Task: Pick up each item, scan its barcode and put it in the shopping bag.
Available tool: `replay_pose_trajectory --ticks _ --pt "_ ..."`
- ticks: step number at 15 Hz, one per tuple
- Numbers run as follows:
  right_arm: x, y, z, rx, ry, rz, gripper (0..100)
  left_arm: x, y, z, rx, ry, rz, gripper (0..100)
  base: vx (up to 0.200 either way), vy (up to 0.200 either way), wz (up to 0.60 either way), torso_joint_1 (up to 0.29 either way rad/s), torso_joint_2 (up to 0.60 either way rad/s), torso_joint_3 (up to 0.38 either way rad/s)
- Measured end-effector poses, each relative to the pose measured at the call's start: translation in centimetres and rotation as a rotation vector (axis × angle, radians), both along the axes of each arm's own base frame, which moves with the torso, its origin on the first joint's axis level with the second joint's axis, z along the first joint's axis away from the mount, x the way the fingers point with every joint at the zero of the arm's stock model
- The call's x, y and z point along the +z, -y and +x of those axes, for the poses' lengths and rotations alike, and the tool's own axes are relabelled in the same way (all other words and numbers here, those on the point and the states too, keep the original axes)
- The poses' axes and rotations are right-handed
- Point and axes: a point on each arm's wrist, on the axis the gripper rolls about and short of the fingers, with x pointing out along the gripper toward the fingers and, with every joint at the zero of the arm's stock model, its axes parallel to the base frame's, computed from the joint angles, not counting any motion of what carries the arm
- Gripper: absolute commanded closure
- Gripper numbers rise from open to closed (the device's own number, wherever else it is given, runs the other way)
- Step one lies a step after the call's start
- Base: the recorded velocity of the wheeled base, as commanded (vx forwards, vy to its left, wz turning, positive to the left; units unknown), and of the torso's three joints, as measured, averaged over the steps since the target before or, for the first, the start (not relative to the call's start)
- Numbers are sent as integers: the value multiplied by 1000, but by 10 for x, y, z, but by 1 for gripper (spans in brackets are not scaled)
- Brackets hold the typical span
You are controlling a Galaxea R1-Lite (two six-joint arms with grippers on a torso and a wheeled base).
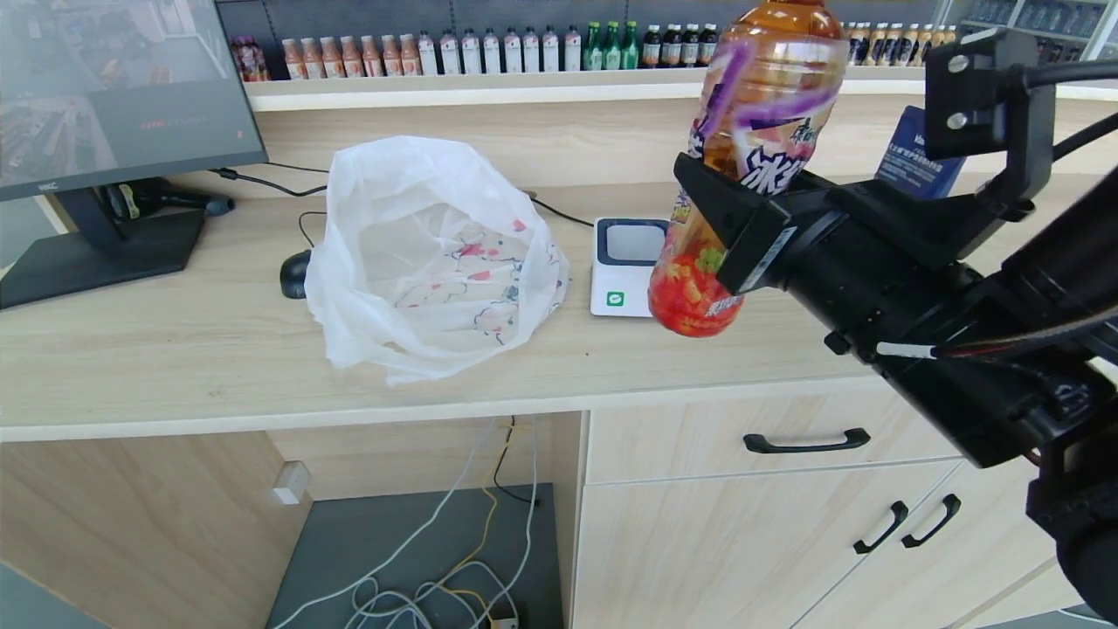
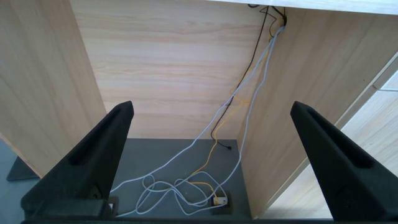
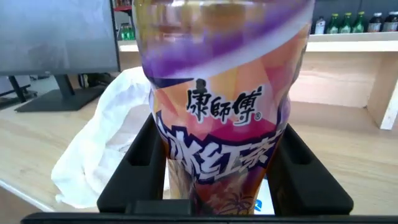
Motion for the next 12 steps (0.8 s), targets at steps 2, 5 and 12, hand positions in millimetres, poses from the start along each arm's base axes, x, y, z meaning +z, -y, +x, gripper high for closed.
replay_pose_trajectory --ticks 2,5,12 --pt "-3 1 3 51 14 -31 100 0 0 0 2 0 0 0 0 0 0 0 0 0" --pt "-7 15 17 76 83 -73 100 0 0 0 0 0 2 0 0 0 0 0 0 0" --pt "-25 35 39 38 206 -197 100 0 0 0 1 0 0 0 0 0 0 0 0 0"
